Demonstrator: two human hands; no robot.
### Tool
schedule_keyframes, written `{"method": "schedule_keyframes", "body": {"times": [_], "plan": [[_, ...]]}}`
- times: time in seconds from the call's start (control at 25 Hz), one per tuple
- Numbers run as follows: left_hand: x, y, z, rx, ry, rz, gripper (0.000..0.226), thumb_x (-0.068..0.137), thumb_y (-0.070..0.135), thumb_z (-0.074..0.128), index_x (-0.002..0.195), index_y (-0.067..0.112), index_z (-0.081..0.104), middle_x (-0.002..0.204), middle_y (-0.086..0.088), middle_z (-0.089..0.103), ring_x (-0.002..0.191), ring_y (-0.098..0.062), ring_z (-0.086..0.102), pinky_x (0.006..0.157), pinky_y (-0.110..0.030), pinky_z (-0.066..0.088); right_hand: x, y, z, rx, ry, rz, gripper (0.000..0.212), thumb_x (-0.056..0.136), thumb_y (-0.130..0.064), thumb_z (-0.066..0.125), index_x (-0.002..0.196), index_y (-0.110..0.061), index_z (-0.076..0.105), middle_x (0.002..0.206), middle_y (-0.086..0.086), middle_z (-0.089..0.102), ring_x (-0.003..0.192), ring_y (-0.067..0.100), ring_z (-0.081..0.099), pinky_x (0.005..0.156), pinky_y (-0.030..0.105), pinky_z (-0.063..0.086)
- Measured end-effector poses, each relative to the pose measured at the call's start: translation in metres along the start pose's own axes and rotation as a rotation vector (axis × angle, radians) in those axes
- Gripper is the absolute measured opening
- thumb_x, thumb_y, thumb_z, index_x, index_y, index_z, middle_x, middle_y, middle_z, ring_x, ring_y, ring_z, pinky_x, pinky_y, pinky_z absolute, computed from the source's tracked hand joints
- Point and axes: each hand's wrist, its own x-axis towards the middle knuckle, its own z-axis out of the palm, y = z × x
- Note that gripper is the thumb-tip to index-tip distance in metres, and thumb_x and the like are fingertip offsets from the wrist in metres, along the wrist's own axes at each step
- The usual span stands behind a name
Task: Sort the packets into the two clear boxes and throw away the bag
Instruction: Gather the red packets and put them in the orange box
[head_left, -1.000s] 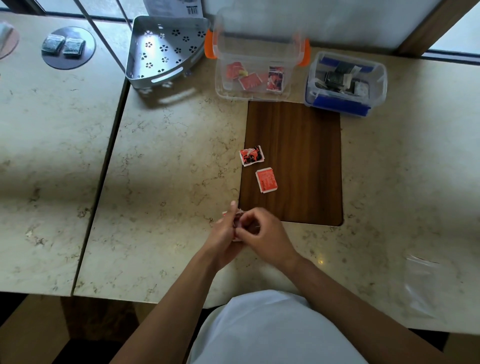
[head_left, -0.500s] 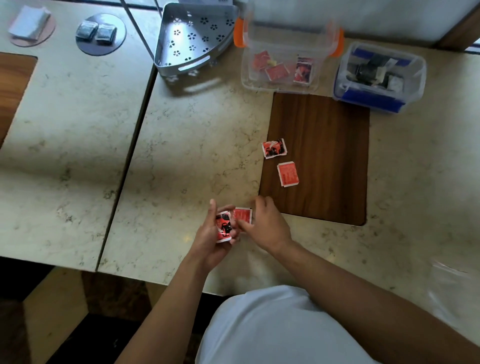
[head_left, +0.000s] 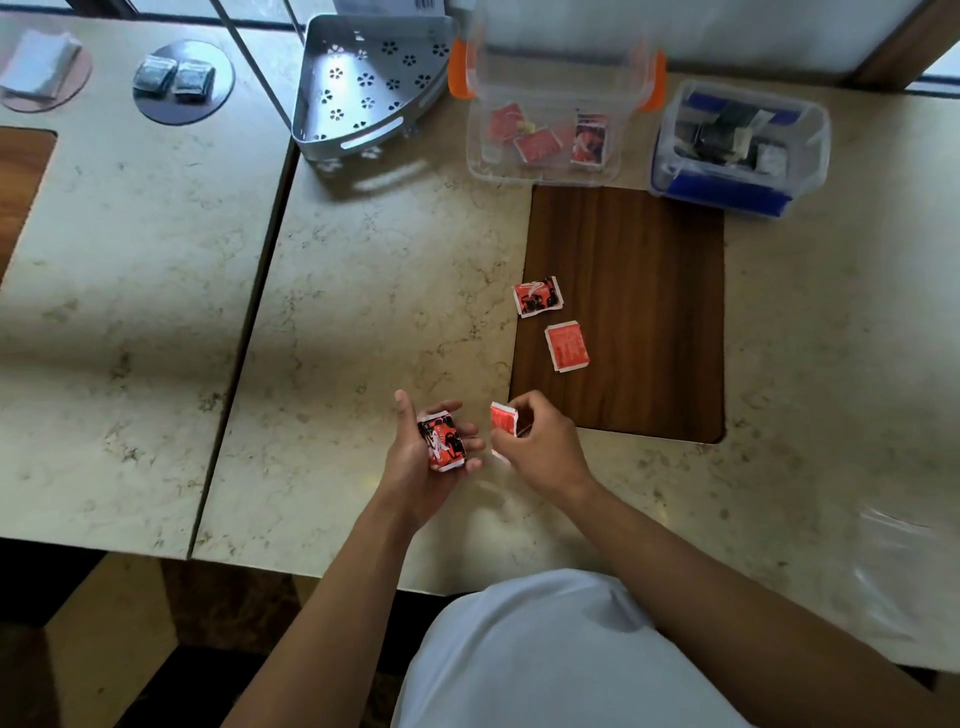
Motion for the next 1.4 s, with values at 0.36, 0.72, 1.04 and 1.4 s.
{"method": "schedule_keyframes", "body": {"times": [0.36,0.72,1.04,1.4], "plan": [[0.006,-0.017,0.046,0.194,0.029,-0.036,0.078,0.094,0.072,0.031,0.122,0.006,0.061,0.091,-0.017,0.067,0.086,-0.025,0.069,0.088,-0.041,0.056,-0.014,-0.008,-0.004,-0.127,-0.013,-0.102,0.035,0.087,-0.035,0.070,0.118,-0.020,0.072,0.099,0.001,0.067,0.088,0.012,0.064,0.082,0.025,0.054],[0.005,-0.016,0.044,0.199,-0.045,-0.052,0.069,0.100,0.057,0.039,0.137,0.001,0.053,0.104,-0.020,0.072,0.090,-0.025,0.074,0.071,-0.034,0.061,-0.007,0.001,-0.014,-0.107,-0.027,-0.026,0.043,0.084,-0.031,0.073,0.125,-0.022,0.062,0.109,-0.001,0.059,0.092,0.009,0.062,0.088,0.026,0.055],[0.007,-0.015,0.035,0.221,-0.089,-0.037,0.061,0.099,0.050,0.048,0.132,-0.001,0.058,0.128,-0.031,0.064,0.111,-0.040,0.065,0.090,-0.048,0.058,0.005,0.000,-0.035,0.042,-0.141,0.041,0.055,0.081,-0.014,0.076,0.129,-0.032,0.056,0.080,-0.005,0.061,0.076,0.010,0.065,0.068,0.020,0.056],[0.015,-0.021,0.058,0.014,-0.053,0.031,0.051,0.090,0.049,0.060,0.113,0.003,0.064,0.096,-0.020,0.073,0.079,-0.029,0.068,0.072,-0.040,0.057,0.004,-0.006,-0.031,0.298,-0.060,0.334,0.021,0.091,-0.030,0.066,0.089,-0.010,0.061,0.067,0.008,0.075,0.039,0.016,0.056,0.038,0.023,0.038]]}}
